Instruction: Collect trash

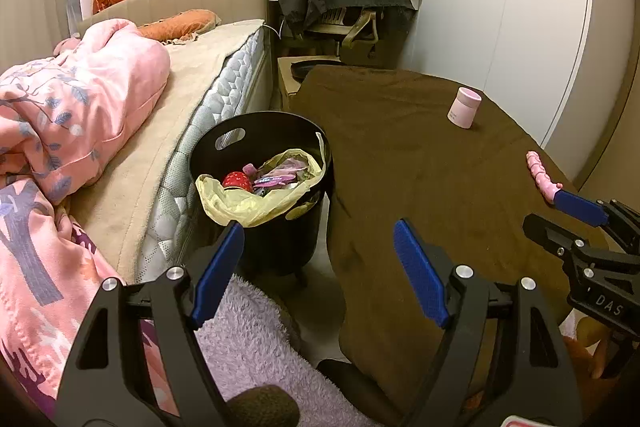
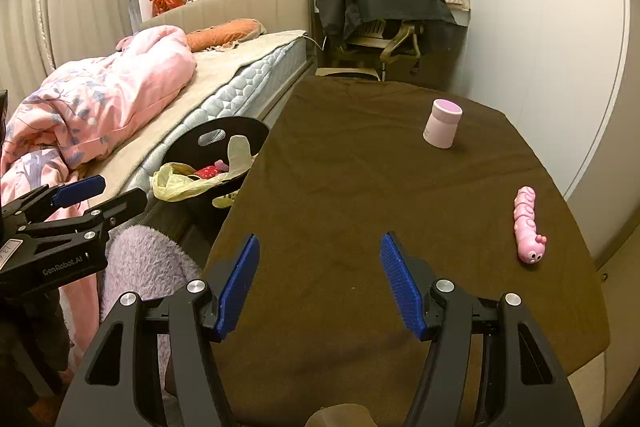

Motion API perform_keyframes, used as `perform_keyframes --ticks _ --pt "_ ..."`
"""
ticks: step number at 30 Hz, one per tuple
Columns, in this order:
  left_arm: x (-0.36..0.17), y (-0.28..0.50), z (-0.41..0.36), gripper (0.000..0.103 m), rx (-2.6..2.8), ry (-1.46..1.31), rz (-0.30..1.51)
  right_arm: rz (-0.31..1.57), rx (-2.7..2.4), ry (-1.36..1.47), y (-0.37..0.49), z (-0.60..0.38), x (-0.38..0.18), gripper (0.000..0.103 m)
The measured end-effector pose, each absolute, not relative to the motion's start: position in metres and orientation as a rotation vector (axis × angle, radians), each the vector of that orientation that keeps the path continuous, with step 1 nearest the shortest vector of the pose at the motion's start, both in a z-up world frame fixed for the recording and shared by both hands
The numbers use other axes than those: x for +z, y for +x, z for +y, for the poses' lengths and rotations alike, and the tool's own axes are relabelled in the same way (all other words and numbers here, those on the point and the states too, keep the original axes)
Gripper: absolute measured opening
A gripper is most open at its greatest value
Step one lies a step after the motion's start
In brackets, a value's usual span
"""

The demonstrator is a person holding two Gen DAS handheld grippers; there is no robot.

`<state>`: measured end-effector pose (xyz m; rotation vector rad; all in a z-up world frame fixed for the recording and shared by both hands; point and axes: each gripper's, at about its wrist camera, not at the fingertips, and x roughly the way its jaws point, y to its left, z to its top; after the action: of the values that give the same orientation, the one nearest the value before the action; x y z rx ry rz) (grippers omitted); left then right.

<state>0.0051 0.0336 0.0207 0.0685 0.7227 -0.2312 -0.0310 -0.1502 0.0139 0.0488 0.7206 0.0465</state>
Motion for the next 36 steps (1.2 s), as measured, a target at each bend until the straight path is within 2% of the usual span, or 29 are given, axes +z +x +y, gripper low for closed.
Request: perform_keyframes --ticks 36 --pt "0.0242 0.0012 0.0305 0.074 -0.231 0.068 0.708 0.713 0.046 0.058 -0.0318 -0.1541 0.0154 0.059"
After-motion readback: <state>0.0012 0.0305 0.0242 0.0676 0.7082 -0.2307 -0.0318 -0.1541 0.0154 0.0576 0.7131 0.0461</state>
